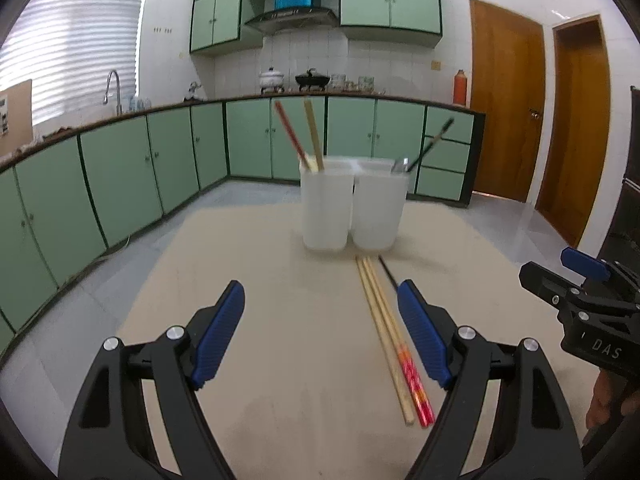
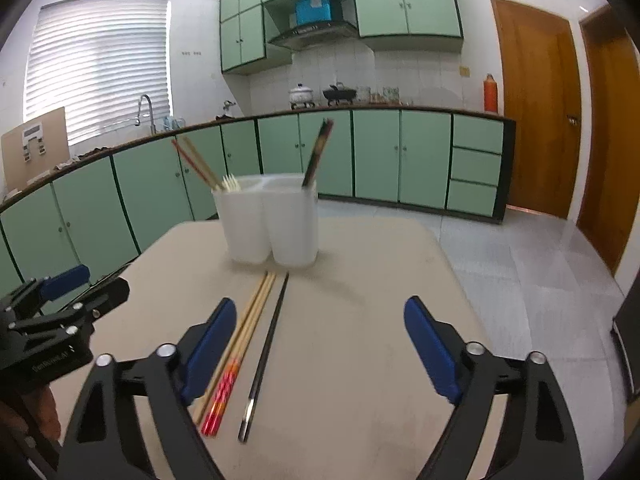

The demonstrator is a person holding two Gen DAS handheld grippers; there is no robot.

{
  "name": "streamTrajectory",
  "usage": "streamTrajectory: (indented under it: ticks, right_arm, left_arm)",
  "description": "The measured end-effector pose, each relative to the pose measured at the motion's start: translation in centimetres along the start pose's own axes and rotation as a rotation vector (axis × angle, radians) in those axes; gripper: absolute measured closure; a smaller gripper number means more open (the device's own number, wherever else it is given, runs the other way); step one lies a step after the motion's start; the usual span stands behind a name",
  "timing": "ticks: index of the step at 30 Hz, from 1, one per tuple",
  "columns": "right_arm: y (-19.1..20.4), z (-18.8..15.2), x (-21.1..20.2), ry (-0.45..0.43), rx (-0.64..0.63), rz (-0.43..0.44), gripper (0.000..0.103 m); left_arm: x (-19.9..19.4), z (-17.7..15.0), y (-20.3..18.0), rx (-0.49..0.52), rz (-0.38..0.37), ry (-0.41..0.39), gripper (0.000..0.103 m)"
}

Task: Organize utensils
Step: 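Move both open tools back over the remaining chopsticks on the table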

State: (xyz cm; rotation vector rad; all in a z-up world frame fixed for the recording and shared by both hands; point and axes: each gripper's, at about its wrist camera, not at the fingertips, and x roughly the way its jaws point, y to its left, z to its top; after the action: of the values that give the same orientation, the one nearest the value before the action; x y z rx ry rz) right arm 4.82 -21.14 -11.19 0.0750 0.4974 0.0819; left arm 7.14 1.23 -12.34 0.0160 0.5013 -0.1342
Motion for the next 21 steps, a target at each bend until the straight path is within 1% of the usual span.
streamTrajectory:
  ticks: [2, 7, 11, 15, 18, 21]
  right_arm:
    - [0.2, -0.8, 0.0, 0.014, 0.009, 0.000, 0.027]
    - [1.4, -3.3, 0.0, 0.055, -0.017, 0.005, 0.040]
    - [2.0, -4.8, 0.2, 0.100, -0.012, 0.027, 0.044]
    - [2.7, -6.0, 0.7, 0.146, -0.023, 0.044, 0.049]
    - [3.3, -6.7, 1.1, 0.165, -0.031, 0.051, 0.052]
    - [3.7, -7.1, 1.4, 0.176, -0.028, 0.049, 0.057]
  left_arm:
    - [0.1, -1.2, -0.2, -0.007, 0.000, 0.020, 0.027]
    - [0.2, -3.5, -0.5, -0.011, 0.003, 0.059, 0.029]
    - [-0.1, -4.8, -0.6, -0.007, 0.008, 0.080, 0.030]
    - [0.1, -5.4, -0.2, -0.012, 0.022, 0.098, 0.030]
    - [0.4, -5.6, 0.0, -0.027, 0.029, 0.110, 0.030]
    - [0.4, -5.7, -0.1, -0.033, 0.036, 0.111, 0.031]
